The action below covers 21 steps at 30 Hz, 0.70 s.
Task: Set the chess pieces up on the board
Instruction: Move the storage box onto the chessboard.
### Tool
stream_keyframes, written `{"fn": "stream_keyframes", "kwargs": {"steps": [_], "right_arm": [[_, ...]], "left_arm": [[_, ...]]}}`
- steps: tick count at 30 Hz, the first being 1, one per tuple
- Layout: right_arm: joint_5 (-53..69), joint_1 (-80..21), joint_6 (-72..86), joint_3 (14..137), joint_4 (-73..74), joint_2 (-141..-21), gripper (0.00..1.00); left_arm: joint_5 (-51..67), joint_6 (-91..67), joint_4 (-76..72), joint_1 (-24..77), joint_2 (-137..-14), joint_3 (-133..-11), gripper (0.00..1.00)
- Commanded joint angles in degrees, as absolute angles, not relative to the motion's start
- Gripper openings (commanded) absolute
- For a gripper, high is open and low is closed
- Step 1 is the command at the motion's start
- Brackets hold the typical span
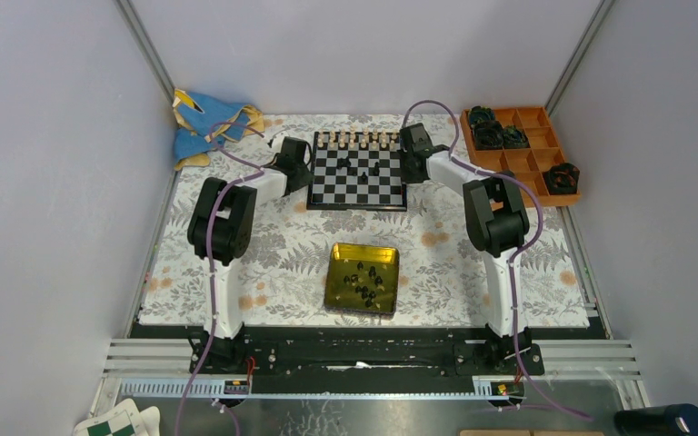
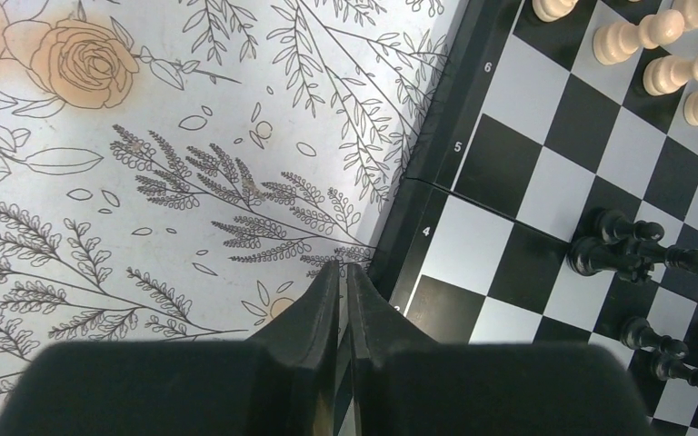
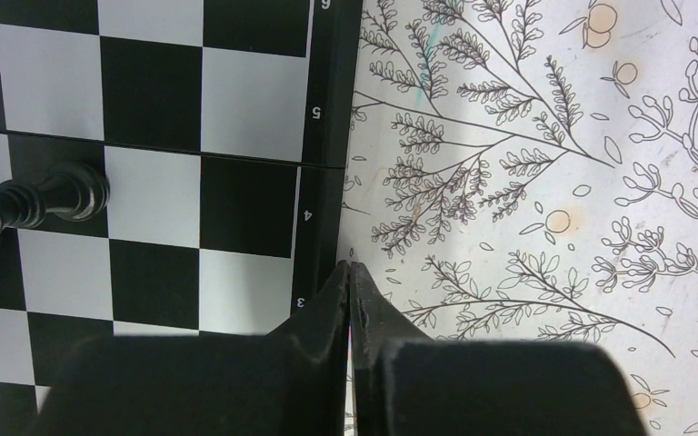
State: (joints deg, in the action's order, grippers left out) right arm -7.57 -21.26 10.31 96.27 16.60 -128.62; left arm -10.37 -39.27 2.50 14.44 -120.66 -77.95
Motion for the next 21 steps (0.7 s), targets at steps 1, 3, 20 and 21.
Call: {"fn": "stream_keyframes", "kwargs": {"steps": [1,3,20,21], "right_arm": [[0.5,-26.6,13.1,93.6,19.3,-128.1,0.0],[-1.8,-26.6,13.1,93.5,19.4,-127.8,0.0],[-7.2,-23.0,13.1,92.5,18.5,-124.5,0.19],[-7.7,-22.7,13.1,92.5,18.3,-124.1,0.23]], "left_arm": [[-6.7,-39.2,4.8,16.2,-120.0,-76.8,0.15],[-6.9,-39.1,5.0,16.1,-120.1,-76.8,0.16],[-6.9,-40.2,4.9,15.9,-117.4,-73.2,0.16],[-7.6,-40.1,5.0,15.9,-116.6,-72.9,0.18]]}}
